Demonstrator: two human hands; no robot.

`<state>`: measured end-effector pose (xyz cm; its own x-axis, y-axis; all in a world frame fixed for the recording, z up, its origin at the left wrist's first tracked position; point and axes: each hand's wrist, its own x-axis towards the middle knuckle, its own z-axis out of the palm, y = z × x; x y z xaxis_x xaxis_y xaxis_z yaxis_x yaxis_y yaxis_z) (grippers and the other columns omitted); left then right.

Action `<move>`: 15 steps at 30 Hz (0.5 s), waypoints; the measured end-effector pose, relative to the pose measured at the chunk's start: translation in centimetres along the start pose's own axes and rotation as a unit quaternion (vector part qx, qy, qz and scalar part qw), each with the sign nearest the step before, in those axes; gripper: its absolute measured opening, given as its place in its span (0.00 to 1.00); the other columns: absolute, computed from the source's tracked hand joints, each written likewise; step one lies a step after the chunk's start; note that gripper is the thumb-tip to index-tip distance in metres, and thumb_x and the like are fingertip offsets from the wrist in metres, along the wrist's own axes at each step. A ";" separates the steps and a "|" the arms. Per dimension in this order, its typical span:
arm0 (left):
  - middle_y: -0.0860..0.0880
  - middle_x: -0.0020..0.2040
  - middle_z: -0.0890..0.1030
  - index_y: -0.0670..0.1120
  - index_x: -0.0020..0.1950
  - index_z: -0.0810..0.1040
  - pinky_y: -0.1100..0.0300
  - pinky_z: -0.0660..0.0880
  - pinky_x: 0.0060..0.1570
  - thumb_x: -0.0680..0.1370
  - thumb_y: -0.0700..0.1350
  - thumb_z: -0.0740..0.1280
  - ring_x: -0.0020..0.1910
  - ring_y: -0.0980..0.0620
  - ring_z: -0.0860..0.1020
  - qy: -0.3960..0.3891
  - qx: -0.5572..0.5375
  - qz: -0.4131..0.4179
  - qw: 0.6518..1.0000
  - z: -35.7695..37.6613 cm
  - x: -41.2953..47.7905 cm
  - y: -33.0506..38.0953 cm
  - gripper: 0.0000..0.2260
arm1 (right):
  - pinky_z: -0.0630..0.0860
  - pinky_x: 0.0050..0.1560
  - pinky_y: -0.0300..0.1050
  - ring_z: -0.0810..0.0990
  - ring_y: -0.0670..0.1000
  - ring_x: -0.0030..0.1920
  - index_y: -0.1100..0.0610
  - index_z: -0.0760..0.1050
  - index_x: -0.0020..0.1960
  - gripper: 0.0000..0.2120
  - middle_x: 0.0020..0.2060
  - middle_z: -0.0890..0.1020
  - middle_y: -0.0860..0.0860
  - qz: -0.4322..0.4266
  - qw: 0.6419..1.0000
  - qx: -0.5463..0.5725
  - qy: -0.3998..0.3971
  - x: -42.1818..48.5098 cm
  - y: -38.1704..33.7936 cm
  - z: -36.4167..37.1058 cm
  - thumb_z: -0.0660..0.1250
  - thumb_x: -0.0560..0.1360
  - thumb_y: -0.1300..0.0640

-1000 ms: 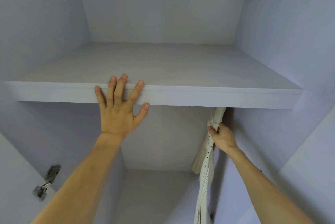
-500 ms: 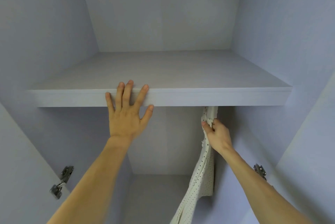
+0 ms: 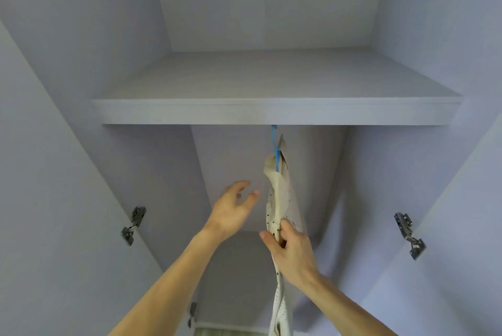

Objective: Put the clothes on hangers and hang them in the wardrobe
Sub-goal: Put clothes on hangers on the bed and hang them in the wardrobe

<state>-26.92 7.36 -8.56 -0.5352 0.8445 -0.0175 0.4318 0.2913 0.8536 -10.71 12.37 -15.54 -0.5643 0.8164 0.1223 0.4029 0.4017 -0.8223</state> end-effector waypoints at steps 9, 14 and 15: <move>0.49 0.38 0.78 0.41 0.49 0.78 0.50 0.78 0.46 0.77 0.47 0.64 0.39 0.50 0.77 -0.063 -0.075 -0.139 0.985 -2.1 -6.5 -6.0 0.10 | 0.68 0.31 0.36 0.74 0.45 0.30 0.46 0.66 0.40 0.19 0.28 0.76 0.40 -0.112 0.965 -0.065 -0.229 -8.1 -1.2 6.2 0.61 0.75 0.32; 0.49 0.40 0.77 0.38 0.49 0.78 0.57 0.72 0.43 0.77 0.53 0.65 0.40 0.52 0.75 0.006 -0.146 -0.205 0.968 -4.8 -14.2 -9.7 0.17 | 0.73 0.37 0.40 0.76 0.41 0.36 0.43 0.69 0.39 0.14 0.37 0.77 0.36 -0.190 0.958 -0.080 -0.200 -6.5 -2.4 6.7 0.62 0.75 0.34; 0.50 0.40 0.77 0.37 0.50 0.78 0.58 0.72 0.43 0.79 0.54 0.64 0.39 0.53 0.75 0.026 -0.154 -0.216 0.964 -5.2 -16.1 -10.6 0.18 | 0.75 0.39 0.41 0.76 0.40 0.39 0.43 0.71 0.42 0.13 0.39 0.78 0.36 -0.203 0.959 -0.081 -0.182 -5.9 -2.5 7.3 0.62 0.75 0.35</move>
<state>-26.65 -11.68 -14.64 -0.6559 0.6486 -0.3862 -0.0708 0.4565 0.8869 -13.67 3.52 -18.27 -0.9009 0.3911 0.1881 0.1857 0.7392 -0.6474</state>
